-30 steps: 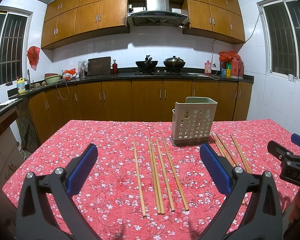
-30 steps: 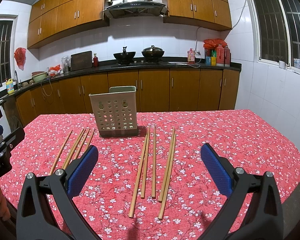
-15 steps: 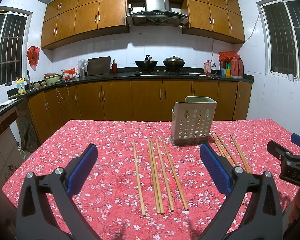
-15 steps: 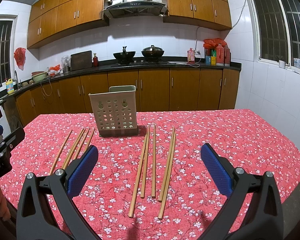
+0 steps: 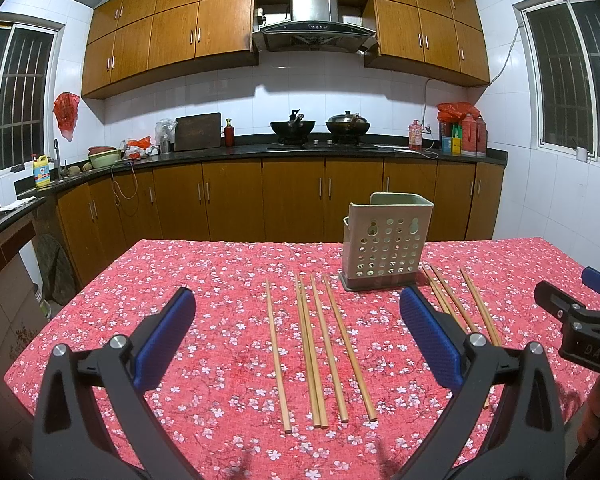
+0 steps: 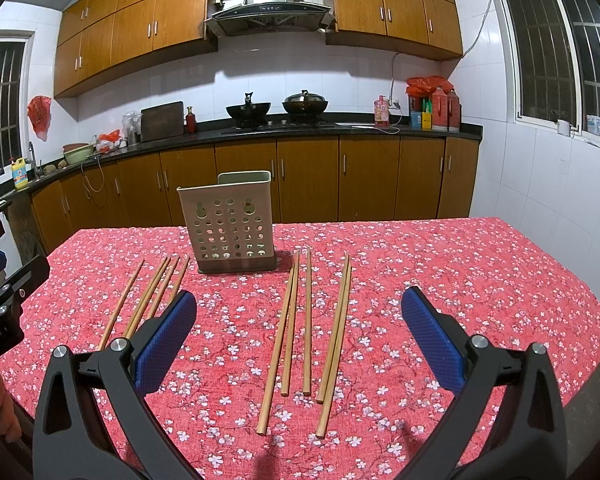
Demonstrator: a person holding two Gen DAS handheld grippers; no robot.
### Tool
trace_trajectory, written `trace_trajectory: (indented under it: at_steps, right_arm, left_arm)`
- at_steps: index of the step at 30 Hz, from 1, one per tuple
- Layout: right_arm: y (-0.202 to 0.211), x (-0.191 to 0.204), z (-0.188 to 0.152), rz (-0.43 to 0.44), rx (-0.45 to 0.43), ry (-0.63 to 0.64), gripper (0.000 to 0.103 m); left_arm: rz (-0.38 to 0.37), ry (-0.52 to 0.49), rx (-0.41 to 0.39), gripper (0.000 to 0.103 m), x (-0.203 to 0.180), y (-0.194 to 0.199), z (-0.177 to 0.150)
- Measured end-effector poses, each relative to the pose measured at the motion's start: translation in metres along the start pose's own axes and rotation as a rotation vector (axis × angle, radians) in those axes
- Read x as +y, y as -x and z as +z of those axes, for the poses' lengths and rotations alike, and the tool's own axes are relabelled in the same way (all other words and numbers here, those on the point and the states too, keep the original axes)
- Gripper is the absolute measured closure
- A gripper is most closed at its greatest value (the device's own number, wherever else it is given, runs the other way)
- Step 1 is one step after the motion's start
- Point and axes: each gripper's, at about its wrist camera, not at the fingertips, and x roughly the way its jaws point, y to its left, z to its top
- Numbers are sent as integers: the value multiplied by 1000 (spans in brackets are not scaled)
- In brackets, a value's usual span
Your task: Organize utensils
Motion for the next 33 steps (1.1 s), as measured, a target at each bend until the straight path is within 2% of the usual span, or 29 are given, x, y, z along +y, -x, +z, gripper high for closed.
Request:
trace_trajectory:
  at_steps: [23, 28, 31, 33]
  right_arm:
    - [-7, -4, -1, -10, 15, -6, 2]
    - [-30, -26, -3, -57, 100, -65, 2]
    - [-52, -46, -6, -99, 193, -121, 3]
    - [-71, -59, -8, -104, 260, -156, 13]
  left_arm:
    - [11, 7, 17, 4, 0, -5, 0]
    - [75, 37, 122, 4, 9, -28, -14]
    - [91, 66, 191, 4, 23, -45, -20]
    - [96, 78, 232, 4, 28, -56, -23]
